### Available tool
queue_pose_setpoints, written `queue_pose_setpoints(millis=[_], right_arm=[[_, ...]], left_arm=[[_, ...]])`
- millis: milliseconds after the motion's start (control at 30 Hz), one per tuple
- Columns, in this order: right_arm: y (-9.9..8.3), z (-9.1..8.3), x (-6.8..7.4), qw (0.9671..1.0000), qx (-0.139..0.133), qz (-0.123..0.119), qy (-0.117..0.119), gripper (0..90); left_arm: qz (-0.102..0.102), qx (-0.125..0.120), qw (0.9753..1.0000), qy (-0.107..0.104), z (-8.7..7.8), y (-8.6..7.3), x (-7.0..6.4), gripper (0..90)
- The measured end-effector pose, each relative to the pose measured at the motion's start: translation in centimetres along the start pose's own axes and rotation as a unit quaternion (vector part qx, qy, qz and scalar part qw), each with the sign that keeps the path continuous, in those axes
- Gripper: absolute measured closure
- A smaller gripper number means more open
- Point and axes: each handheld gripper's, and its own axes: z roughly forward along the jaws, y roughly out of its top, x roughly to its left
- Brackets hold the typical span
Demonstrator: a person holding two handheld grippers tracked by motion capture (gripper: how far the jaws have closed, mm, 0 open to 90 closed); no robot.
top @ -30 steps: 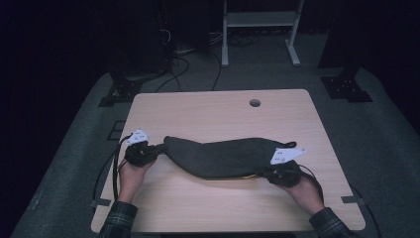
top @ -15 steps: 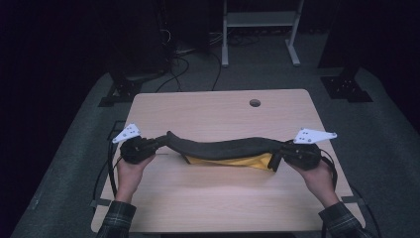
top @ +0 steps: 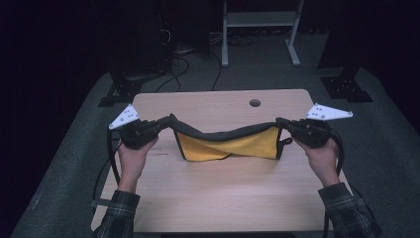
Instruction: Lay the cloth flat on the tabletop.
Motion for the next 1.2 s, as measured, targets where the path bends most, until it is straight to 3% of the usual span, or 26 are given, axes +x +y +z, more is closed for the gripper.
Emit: queue_pose_setpoints(millis=[33, 100, 300, 333, 433, 467, 567, 667, 767, 933, 967, 1000, 1033, 1067, 1200], right_arm=[[0.0, 0.0, 0.0, 1.0000, 0.000, 0.000, 0.000, 89.2], [1.4, 0.2, -0.9, 0.9999, -0.010, 0.002, -0.010, 89.2], [4.3, 0.7, -2.6, 0.9991, -0.024, 0.000, -0.034, 89.2], [5.8, 1.2, -3.7, 0.9984, -0.029, 0.003, -0.049, 89.2], [7.1, 1.5, -4.4, 0.9976, -0.039, 0.006, -0.057, 89.3], [8.9, 1.6, -5.1, 0.9962, -0.054, 0.001, -0.069, 89.4], [10.4, 1.5, -5.3, 0.9948, -0.070, -0.003, -0.074, 89.3], [11.7, 1.2, -5.1, 0.9940, -0.080, -0.013, -0.074, 89.3], [11.0, 1.3, -4.9, 0.9948, -0.074, -0.015, -0.068, 89.3], [6.3, 2.8, -4.7, 0.9981, -0.035, 0.006, -0.050, 89.3], [6.3, 2.8, -4.7, 0.9981, -0.035, 0.006, -0.050, 89.3], [4.7, 3.1, -4.5, 0.9988, -0.024, 0.013, -0.041, 89.2], [4.7, 3.1, -4.5, 0.9988, -0.024, 0.013, -0.041, 89.2], [3.6, 3.3, -4.3, 0.9992, -0.013, 0.013, -0.037, 89.2], [2.2, 3.2, -3.7, 0.9996, -0.004, 0.018, -0.023, 89.2]], left_arm=[[0.000, 0.000, 1.0000, 0.000, 0.0, 0.0, 0.0, 85.3], [0.006, -0.014, 0.9999, 0.008, 0.6, 1.8, 0.7, 85.3], [0.015, -0.031, 0.9991, 0.026, 1.9, 4.4, 2.2, 85.3], [0.019, -0.035, 0.9986, 0.034, 2.4, 5.3, 2.8, 85.3], [0.022, -0.043, 0.9979, 0.044, 2.9, 6.5, 3.6, 85.3], [0.024, -0.058, 0.9968, 0.049, 2.9, 7.5, 4.0, 85.3], [0.032, -0.075, 0.9953, 0.052, 2.7, 8.7, 4.1, 85.3], [0.039, -0.071, 0.9955, 0.051, 2.6, 8.8, 4.0, 85.3], [0.035, -0.047, 0.9972, 0.047, 2.9, 7.0, 3.9, 85.3], [-0.004, -0.012, 0.9994, 0.033, 3.4, 2.6, 3.8, 85.2], [-0.004, -0.012, 0.9994, 0.033, 3.4, 2.6, 3.8, 85.2], [-0.011, -0.005, 0.9995, 0.029, 3.3, 1.6, 3.6, 85.2], [-0.011, -0.005, 0.9995, 0.029, 3.3, 1.6, 3.6, 85.2], [-0.014, 0.002, 0.9996, 0.025, 3.2, 1.1, 3.3, 85.2], [-0.016, 0.018, 0.9996, 0.015, 2.9, -0.3, 2.5, 85.1]])
